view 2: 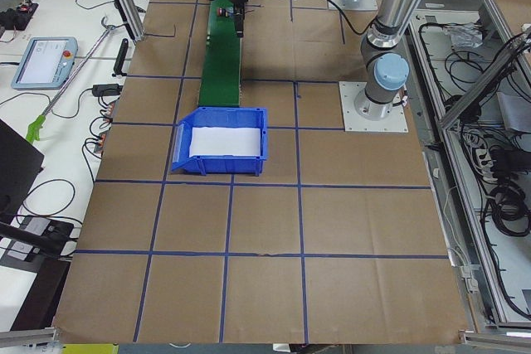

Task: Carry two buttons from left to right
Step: 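Raise the right gripper and move it back over the conveyor, then position the right gripper above the red button on the belt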

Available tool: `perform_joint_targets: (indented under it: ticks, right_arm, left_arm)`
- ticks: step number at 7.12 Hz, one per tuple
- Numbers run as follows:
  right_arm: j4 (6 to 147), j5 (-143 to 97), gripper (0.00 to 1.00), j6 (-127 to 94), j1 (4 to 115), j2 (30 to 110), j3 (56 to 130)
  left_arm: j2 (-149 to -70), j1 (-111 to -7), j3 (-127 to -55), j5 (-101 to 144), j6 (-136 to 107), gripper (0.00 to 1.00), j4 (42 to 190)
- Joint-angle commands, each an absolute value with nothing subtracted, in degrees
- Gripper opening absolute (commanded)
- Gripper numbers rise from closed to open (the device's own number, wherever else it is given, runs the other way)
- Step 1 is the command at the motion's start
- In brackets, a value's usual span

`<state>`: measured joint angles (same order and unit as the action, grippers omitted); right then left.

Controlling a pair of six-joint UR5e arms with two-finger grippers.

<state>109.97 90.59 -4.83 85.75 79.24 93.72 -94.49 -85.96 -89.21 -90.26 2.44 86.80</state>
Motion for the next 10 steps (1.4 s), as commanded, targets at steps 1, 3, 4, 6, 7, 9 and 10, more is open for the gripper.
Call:
perform_joint_targets:
  ticks: [1,3,4,6,7,9,10]
  right_arm:
    - [118.98,88.7,0.99,-5.01,85.78,78.05,97.9]
    - [119.18,87.45,0.99,-5.1,85.78,77.08,97.74]
    - [119.27,87.36,0.99,-5.1,85.78,76.82,97.73]
    - [119.36,87.45,0.99,-5.18,85.78,76.29,97.82]
    - [119.44,87.45,0.99,-5.1,85.78,75.85,97.65]
    - [119.44,87.45,0.99,-5.1,85.78,75.67,97.56]
    - [119.44,87.45,0.99,-5.1,85.78,75.5,97.56]
  left_arm:
    - [-94.48,-85.96,-89.21,-90.35,2.46,0.99,86.84]
    - [-94.48,-85.96,-89.21,-90.35,2.46,0.99,86.84]
    - [-94.48,-85.96,-89.21,-90.26,2.46,0.99,86.84]
    - [-94.48,-85.96,-89.21,-90.26,2.46,0.99,86.84]
    - [-94.48,-85.96,-89.21,-90.26,2.46,0.99,86.84]
    - [-94.48,-85.96,-89.21,-90.26,2.46,0.99,86.75]
    - [-94.48,-85.96,-89.21,-90.26,2.46,0.99,86.75]
